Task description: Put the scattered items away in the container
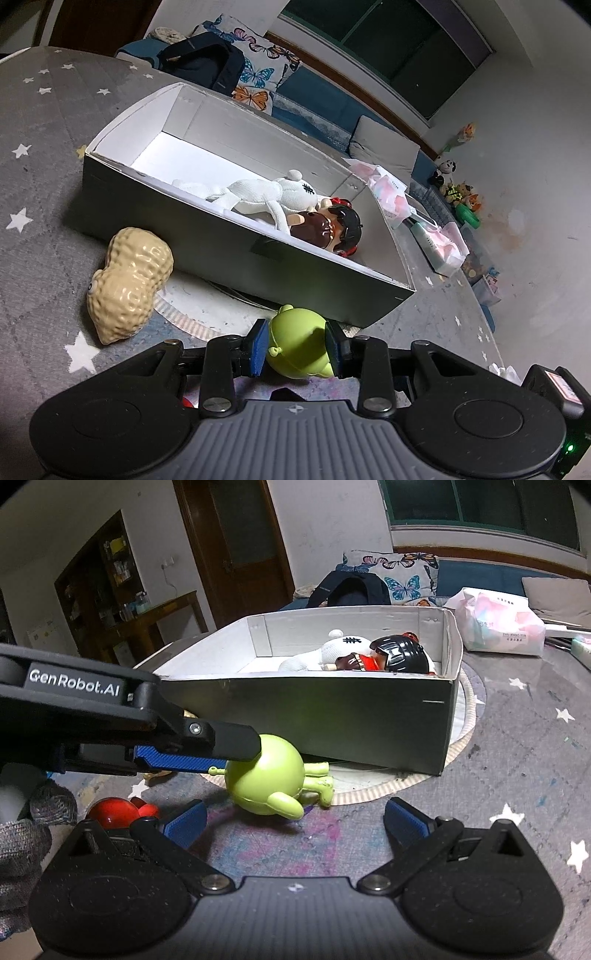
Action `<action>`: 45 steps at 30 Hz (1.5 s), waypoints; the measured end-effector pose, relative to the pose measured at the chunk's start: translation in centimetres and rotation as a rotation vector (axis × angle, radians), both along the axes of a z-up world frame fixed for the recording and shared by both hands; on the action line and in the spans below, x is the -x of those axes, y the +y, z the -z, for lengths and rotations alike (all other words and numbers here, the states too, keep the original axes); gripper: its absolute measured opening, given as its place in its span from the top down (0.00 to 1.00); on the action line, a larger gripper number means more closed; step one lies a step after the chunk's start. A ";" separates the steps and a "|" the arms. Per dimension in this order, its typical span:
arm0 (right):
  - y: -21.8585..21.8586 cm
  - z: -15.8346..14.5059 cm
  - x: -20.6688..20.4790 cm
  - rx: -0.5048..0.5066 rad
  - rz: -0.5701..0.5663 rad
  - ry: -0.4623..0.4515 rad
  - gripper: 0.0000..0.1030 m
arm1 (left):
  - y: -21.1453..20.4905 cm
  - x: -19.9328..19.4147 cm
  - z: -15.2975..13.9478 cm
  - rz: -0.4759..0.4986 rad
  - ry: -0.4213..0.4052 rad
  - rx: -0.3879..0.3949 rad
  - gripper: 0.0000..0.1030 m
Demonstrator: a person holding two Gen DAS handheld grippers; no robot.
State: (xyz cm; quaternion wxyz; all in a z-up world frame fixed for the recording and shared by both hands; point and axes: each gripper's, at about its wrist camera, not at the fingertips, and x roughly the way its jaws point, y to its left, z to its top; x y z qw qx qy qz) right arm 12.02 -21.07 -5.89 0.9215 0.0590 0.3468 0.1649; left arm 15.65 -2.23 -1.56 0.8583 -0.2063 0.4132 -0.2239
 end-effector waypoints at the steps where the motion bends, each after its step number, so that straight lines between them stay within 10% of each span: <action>1: 0.0 0.0 0.0 0.003 0.000 0.000 0.00 | 0.0 0.0 0.0 0.002 0.001 0.000 0.65; 23: 0.2 -0.3 -0.9 0.014 0.003 0.010 0.01 | 0.3 -0.5 -0.2 -0.001 0.014 0.032 0.65; 45: 1.3 -0.8 -2.4 0.036 -0.053 0.015 0.35 | 0.5 -1.5 0.3 -0.004 0.051 0.054 0.66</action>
